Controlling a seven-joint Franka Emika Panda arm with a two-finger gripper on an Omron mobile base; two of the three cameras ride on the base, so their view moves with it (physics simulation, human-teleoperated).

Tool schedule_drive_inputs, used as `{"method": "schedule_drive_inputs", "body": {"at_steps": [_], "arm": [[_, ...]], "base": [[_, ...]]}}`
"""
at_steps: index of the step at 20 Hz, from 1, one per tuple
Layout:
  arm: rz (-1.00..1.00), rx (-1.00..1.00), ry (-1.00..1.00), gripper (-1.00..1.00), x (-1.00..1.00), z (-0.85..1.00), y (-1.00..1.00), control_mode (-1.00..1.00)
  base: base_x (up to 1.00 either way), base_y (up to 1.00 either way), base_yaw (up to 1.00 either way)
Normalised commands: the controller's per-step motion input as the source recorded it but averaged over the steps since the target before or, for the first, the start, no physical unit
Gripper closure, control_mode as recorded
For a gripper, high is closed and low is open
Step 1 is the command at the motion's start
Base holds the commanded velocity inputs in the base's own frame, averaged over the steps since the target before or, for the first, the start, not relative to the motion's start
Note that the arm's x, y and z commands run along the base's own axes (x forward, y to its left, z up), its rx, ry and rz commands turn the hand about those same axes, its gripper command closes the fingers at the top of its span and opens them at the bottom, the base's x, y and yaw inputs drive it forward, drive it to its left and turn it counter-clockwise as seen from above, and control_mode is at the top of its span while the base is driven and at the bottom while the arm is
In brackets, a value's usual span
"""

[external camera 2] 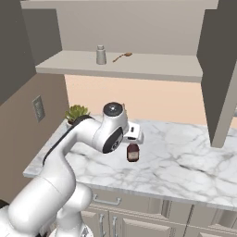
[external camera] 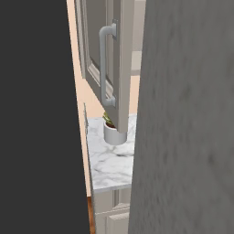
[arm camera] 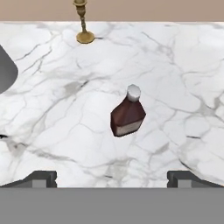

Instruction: Pick the ketchup and shaker from the counter and place them in the cabinet.

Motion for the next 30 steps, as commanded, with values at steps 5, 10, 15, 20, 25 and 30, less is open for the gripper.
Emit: {"method": "schedule_drive_inputs", "body": {"at_steps": [5, 10, 15, 20, 25, 30], "arm": [[-0.01, 0.01, 0.00, -1.00, 0.18, -0.23, -0.06, -1.00], [-0.01, 0.00, 0.00, -1.00, 0.23, -0.16, -0.06, -1.00], [-0.01, 0.00, 0.00, -1.00, 0.21, -0.16, -0.07, -1.00], [-0.01, 0.01, 0.01, -1.00, 0.21, -0.18, -0.07, -1.00], [-0.01, 0.00, 0.02, -1.00, 0.25, -0.15, -0.07, -1.00], [0.00, 0.01, 0.00, -1.00, 0.24, -0.13, -0.11, -1.00]], "base": [[0.00, 0.00, 0.00], [0.00, 0.00, 0.00], [0.00, 0.00, 0.00], [0.00, 0.00, 0.00], [0.00, 0.00, 0.00], [0.00, 0.00, 0.00]]}}
